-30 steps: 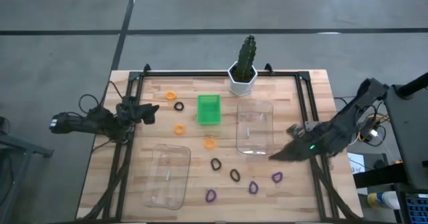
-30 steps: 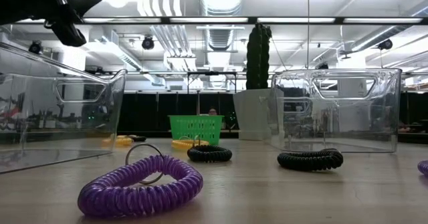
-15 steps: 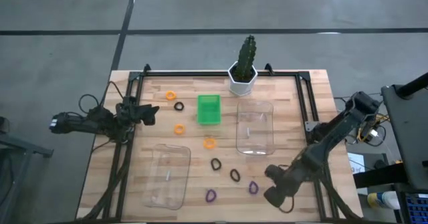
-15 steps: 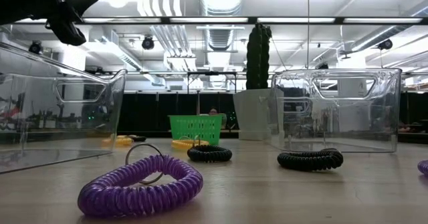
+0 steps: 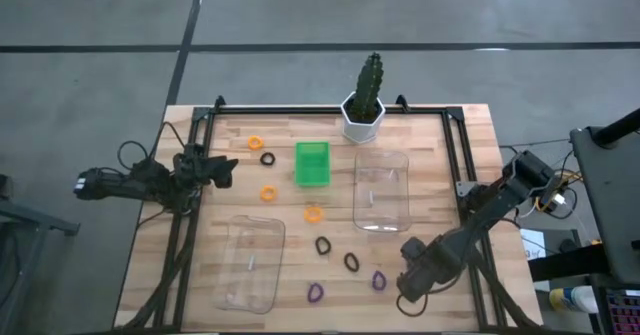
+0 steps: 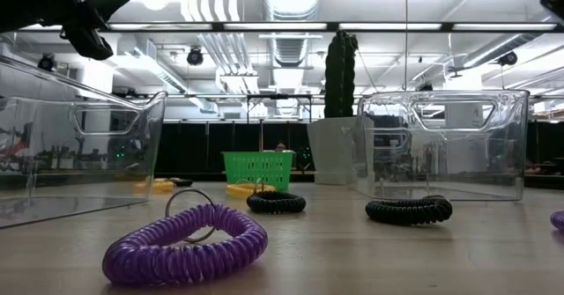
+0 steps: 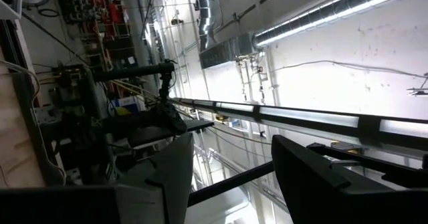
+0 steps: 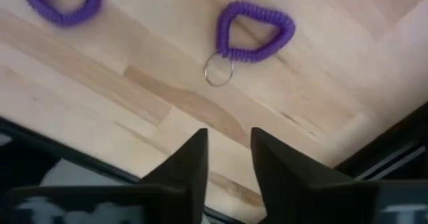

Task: Sort spring keychains
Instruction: Put the purple spring keychain into the top transparent bin

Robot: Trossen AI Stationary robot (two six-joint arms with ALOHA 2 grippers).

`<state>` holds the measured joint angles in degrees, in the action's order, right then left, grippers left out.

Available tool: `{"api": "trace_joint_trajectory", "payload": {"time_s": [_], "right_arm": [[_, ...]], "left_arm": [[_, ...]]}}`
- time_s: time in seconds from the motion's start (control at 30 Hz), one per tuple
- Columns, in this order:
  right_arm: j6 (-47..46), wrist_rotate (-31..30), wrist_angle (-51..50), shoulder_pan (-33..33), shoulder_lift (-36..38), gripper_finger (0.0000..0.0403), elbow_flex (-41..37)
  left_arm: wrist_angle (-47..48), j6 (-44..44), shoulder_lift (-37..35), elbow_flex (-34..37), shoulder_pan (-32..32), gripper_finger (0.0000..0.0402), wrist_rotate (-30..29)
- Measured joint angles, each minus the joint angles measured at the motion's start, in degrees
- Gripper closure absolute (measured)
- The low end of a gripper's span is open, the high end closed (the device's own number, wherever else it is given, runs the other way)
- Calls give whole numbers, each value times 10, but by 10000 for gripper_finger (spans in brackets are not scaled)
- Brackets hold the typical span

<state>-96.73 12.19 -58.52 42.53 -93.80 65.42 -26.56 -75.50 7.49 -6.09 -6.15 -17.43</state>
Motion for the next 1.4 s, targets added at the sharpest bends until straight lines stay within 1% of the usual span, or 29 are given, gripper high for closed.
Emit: {"api": "trace_joint_trajectory", "payload": {"time_s": [0.17, 0.27, 0.33, 0.43, 0.63, 0.77, 1.0, 1.23, 1.4], "right_arm": [[57, -3, 47, 0, 1, 230, -19], [132, -29, 69, 1, 0, 211, -20], [159, -50, 69, 1, -1, 206, -22], [168, -77, 67, 1, -1, 206, -32], [195, -108, 87, 1, -1, 220, -54], [222, -109, 104, 1, -1, 227, -66], [234, -109, 116, 1, -1, 234, -93], [235, -109, 183, 1, -1, 236, -122], [234, -109, 184, 1, -10, 237, -133]], "left_arm": [[0, 0, 0, 0, 0, 207, 0], [0, 1, 0, 0, 0, 207, 0], [0, 2, 0, 0, 0, 207, 0], [0, 2, 0, 0, 0, 207, 0], [0, 11, 0, 0, 0, 207, 0], [0, 13, 0, 0, 0, 207, 0], [0, 13, 0, 0, 0, 207, 0], [0, 13, 0, 0, 0, 207, 0], [0, 12, 0, 0, 0, 207, 0]]}}
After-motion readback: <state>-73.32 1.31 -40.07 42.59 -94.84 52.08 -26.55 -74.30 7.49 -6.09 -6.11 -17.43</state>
